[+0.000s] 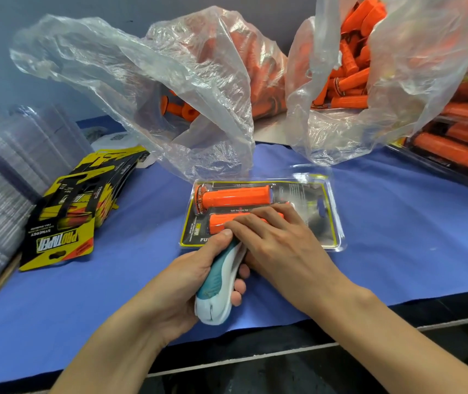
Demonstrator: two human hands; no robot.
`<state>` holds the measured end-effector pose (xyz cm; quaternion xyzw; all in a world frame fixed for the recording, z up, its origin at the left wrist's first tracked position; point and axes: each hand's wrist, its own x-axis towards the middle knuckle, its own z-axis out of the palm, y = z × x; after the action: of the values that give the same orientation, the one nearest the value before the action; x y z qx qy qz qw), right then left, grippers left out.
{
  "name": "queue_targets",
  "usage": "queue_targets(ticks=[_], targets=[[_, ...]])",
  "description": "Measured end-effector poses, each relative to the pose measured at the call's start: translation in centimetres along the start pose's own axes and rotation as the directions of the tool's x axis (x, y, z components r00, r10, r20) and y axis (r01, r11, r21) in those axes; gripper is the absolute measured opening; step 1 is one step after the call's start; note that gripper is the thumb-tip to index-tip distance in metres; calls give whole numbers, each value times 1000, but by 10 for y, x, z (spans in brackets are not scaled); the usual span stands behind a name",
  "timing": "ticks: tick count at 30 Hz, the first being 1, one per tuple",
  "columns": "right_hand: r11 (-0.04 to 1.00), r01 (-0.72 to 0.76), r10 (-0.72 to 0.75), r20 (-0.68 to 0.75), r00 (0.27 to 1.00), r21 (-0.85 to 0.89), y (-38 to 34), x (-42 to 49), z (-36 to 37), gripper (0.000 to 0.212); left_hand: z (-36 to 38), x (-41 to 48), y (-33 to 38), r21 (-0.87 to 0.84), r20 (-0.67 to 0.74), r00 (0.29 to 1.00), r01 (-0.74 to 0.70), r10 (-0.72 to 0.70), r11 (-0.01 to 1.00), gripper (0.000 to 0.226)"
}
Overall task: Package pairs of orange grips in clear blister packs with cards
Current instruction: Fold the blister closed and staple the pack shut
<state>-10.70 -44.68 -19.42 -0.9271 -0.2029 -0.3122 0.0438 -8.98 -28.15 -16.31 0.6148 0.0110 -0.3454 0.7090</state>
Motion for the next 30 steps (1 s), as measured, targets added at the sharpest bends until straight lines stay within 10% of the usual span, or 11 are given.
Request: queue_targets(ticks=[7, 11, 17, 22, 25, 27, 30], targets=[[997, -61, 62, 10, 998, -48, 5, -3, 4, 54, -50, -16, 23, 367, 100, 976, 142, -191, 919, 69], [999, -32, 31, -25, 999, -15, 7, -6, 6, 29, -106, -36, 45, 532, -200, 979, 83, 30, 842, 85], [999, -18, 19, -44, 999, 29, 7, -4, 2, 9, -123, -9, 28, 860, -500, 573, 414, 649, 298, 58], [992, 60, -56, -41, 998, 108, 11, -7, -6, 7, -118, 1, 25, 856, -440, 512, 487, 738, 172, 65], [981, 121, -117, -40, 992, 151, 17, -14, -12, 13, -107, 7, 28, 963, -270, 406, 131, 873, 237, 46], [979, 135, -129, -45, 991, 154, 21, -20, -16, 14, -94, 13, 30, 904, -278, 490, -158, 826, 398, 29], [987, 104, -101, -34, 994, 120, 33, -30, -24, 19, -73, 17, 28, 686, -239, 812, -247, 532, 685, 17]])
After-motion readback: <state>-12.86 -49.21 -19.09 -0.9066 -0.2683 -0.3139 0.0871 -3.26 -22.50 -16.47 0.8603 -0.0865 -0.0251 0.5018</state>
